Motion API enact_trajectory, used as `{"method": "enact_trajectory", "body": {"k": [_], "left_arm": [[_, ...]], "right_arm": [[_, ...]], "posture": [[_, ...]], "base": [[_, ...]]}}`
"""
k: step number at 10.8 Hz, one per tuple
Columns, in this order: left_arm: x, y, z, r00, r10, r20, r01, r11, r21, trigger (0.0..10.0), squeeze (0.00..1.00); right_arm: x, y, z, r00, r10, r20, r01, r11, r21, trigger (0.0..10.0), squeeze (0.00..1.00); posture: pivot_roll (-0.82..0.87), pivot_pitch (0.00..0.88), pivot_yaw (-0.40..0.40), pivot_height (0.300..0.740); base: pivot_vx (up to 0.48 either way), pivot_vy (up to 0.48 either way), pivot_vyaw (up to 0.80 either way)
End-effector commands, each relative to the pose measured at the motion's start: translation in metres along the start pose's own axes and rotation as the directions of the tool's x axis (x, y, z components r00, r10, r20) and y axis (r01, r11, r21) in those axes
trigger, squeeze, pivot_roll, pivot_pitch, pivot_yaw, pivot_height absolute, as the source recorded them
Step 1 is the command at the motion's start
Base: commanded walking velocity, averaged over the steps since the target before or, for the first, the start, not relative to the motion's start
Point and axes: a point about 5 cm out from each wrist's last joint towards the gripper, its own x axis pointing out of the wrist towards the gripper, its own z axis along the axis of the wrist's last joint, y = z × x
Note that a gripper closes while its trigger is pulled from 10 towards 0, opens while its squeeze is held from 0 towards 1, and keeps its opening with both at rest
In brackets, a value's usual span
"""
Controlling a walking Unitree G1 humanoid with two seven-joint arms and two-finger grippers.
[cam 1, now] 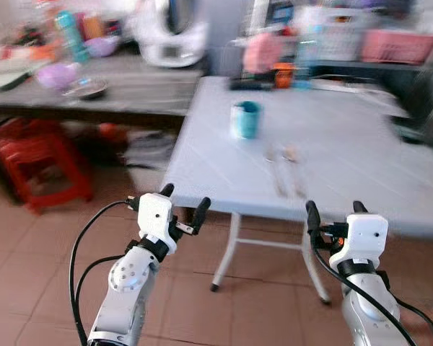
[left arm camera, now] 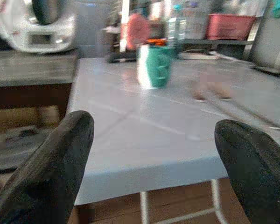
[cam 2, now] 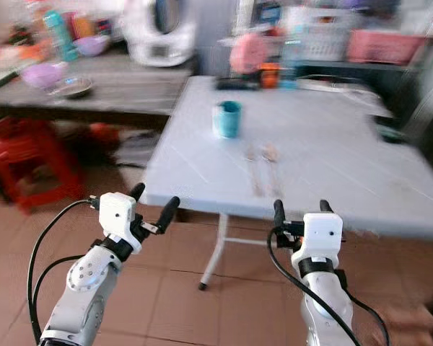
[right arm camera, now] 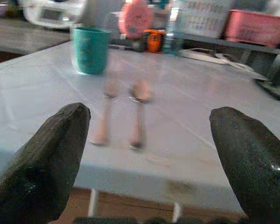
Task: Setting the table
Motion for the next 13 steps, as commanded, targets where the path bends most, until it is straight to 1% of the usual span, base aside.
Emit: {"method": "enact_trajectory", "body": {"k": [1,4,13], "left_arm": [[0.0013,0.0017,0.0019,1.0,-0.005,0.003,0.005,1.0,0.006,10.0,0.0],[0.0021,0.0007,0.0019,1.0,-0.009,-0.001,0.009,1.0,0.01,10.0,0.0],[0.0019,0.0,-0.0014,0.999,-0.027,-0.024,0.028,0.999,0.024,10.0,0.0]], "right_arm": [[0.0023,0.0025,0.0024,1.0,0.011,0.012,-0.011,1.0,0.002,10.0,0.0],[0.0026,0.0069,0.005,0.999,0.039,0.024,-0.038,0.999,-0.022,10.0,0.0],[0.0026,0.0122,0.0022,0.999,0.035,0.021,-0.035,0.999,0.002,10.0,0.0]], "posture": [[0.0,0.0,-0.007,0.74],[0.0,0.0,-0.004,0.74],[0.0,0.0,0.003,0.74]], "base": [[0.315,0.0,0.0],[0.312,0.0,0.0],[0.295,0.0,0.0]]}}
